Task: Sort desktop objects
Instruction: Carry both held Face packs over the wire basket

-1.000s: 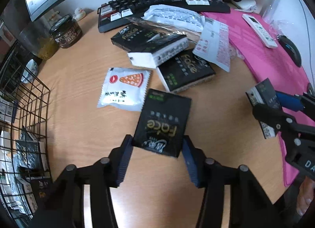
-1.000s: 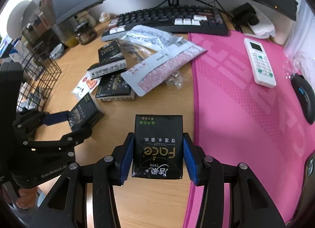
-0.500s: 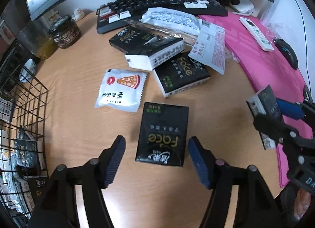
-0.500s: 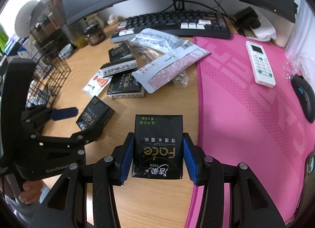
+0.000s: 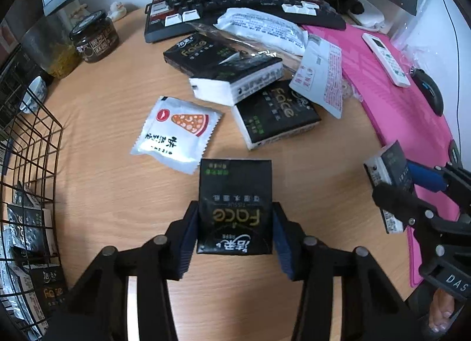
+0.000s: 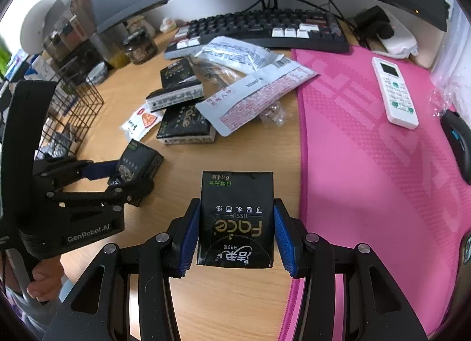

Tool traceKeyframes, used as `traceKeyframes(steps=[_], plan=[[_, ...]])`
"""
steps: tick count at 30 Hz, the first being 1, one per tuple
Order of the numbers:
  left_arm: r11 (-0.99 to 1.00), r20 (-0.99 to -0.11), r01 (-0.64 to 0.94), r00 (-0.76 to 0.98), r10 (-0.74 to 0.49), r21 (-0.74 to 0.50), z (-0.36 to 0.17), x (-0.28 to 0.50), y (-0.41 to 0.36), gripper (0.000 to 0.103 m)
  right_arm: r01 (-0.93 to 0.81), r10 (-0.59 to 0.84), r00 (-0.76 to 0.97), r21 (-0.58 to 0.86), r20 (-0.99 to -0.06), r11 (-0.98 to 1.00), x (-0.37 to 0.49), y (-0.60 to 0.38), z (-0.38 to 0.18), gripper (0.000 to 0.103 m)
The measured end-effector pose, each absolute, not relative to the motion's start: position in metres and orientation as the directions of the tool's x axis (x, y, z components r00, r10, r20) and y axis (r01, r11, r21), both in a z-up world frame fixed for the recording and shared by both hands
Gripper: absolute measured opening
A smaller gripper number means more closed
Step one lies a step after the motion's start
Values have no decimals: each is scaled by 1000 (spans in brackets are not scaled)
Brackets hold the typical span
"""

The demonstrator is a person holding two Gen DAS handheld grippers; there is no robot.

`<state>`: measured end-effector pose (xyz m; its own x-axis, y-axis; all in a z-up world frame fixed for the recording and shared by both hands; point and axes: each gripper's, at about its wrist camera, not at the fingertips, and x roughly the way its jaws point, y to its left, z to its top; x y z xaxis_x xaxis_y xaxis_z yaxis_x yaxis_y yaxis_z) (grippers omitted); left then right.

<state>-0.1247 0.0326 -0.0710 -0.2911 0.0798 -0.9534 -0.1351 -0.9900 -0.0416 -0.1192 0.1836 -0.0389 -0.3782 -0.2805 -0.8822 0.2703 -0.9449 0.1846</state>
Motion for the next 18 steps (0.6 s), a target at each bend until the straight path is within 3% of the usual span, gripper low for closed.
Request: traceKeyframes(steps=[10, 18], plan=[[-990, -929, -133, -358, 97, -51, -33, -104, 26, 52, 304, -285, -403, 167, -870, -938, -108, 167, -15, 47], [-997, -872, -11, -484, 68, -71, 24, -67, -30, 52, 446, -359, -427, 152, -830, -882, -99, 95, 38, 47]])
